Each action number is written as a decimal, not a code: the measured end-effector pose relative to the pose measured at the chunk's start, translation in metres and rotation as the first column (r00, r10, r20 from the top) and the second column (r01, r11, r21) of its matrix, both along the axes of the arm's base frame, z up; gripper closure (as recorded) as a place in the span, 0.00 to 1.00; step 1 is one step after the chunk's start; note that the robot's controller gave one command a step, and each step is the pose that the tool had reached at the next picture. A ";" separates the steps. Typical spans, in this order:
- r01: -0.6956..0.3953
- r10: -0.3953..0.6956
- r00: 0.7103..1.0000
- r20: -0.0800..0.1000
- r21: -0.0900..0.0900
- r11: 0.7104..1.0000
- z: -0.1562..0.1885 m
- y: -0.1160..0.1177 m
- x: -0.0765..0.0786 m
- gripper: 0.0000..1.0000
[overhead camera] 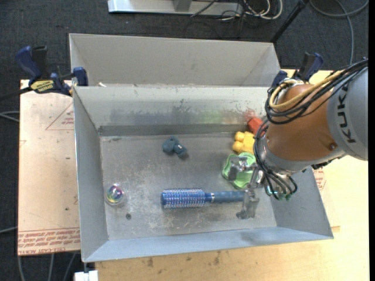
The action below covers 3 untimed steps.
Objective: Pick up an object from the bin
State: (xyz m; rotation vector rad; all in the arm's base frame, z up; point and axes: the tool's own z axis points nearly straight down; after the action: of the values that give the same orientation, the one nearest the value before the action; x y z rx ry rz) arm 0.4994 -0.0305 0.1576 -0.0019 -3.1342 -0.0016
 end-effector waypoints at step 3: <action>-0.520 0.520 0.854 0.012 -0.003 0.854 0.017 0.023 0.017 1.00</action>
Offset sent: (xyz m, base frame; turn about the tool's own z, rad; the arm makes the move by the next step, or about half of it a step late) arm 0.0228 0.0448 -0.0876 -0.2055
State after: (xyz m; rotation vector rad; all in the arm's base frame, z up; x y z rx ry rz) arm 0.5159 -0.0073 0.1749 0.8472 -3.0300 0.0006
